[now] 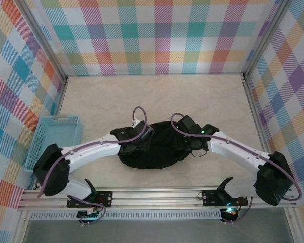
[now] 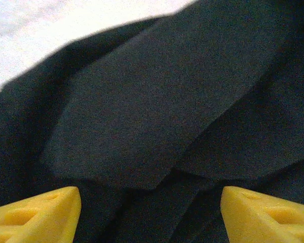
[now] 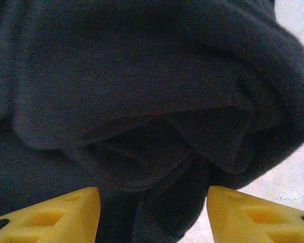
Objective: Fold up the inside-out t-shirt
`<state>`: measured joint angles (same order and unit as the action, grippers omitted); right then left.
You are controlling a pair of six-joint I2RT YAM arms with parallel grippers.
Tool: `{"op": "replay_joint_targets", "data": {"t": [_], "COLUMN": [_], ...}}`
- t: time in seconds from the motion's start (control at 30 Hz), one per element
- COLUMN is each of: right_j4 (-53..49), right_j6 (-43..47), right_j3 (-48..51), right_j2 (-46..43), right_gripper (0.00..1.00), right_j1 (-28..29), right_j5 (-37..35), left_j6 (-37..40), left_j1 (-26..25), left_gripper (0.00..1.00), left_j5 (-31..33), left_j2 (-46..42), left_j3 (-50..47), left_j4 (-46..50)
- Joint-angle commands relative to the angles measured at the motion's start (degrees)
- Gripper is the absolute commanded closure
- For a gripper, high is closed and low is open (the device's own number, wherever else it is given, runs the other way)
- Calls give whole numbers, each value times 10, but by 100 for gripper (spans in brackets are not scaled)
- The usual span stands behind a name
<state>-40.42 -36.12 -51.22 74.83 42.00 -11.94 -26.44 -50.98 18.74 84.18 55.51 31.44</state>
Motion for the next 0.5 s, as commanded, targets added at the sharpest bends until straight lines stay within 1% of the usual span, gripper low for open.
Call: {"op": "replay_joint_targets", "data": {"t": [0.0, 0.07, 0.13, 0.23, 0.3, 0.33, 0.37, 0.47], "right_j4": [39, 58, 65, 58, 57, 55, 51, 36], "right_j6": [-17, -20, -18, -10, 5, 15, 24, 49], "right_j3": [28, 40, 41, 31, 23, 17, 10, -23], "right_j2": [18, 28, 35, 30, 12, -4, -19, -80], "right_gripper": [48, 53, 60, 82, 94, 98, 100, 100], "right_j1": [-28, -43, -45, -47, -50, -52, -55, -77], "right_j5": [13, 34, 37, 28, 26, 28, 31, 53], "left_j6": [12, 8, 4, 3, 3, 4, 5, 13], "left_j1": [-4, -4, -4, -3, 2, 6, 11, 24], "left_gripper": [31, 38, 51, 72, 87, 96, 100, 100], "left_j5": [-32, -36, -34, -24, -9, -4, -1, 9], "left_j2": [32, 52, 64, 60, 52, 45, 35, -18], "left_j3": [8, 13, 18, 23, 30, 38, 43, 62], "left_j4": [-24, -28, -27, -23, -11, -2, 4, 18]}}
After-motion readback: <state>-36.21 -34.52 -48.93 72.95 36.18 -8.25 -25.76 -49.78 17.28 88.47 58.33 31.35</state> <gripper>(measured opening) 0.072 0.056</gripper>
